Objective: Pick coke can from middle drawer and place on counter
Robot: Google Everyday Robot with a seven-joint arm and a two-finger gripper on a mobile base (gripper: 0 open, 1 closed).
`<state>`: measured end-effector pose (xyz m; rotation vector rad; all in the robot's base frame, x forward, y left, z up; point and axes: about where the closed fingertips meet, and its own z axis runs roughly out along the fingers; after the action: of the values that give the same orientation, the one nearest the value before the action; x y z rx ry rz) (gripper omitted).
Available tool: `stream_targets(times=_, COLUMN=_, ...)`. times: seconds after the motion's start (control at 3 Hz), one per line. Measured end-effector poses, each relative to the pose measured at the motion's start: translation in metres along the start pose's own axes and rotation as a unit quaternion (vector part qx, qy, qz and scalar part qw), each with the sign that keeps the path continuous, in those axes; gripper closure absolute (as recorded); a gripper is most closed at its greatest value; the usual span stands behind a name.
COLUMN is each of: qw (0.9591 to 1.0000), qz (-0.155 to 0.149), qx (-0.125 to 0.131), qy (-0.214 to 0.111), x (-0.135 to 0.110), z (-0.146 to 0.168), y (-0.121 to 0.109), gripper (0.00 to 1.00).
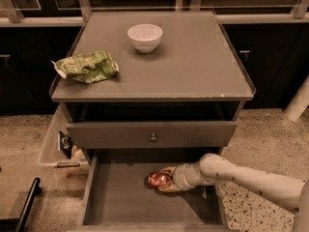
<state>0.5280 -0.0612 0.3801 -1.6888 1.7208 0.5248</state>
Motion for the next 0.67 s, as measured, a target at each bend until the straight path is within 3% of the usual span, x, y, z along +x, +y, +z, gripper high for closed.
stream_targets(times=0.67, qw=0.9999, qz=-0.001, qx=-0.010, qy=-0.007, x=-0.026, z=-0.032, y=0.005, gripper=1.00)
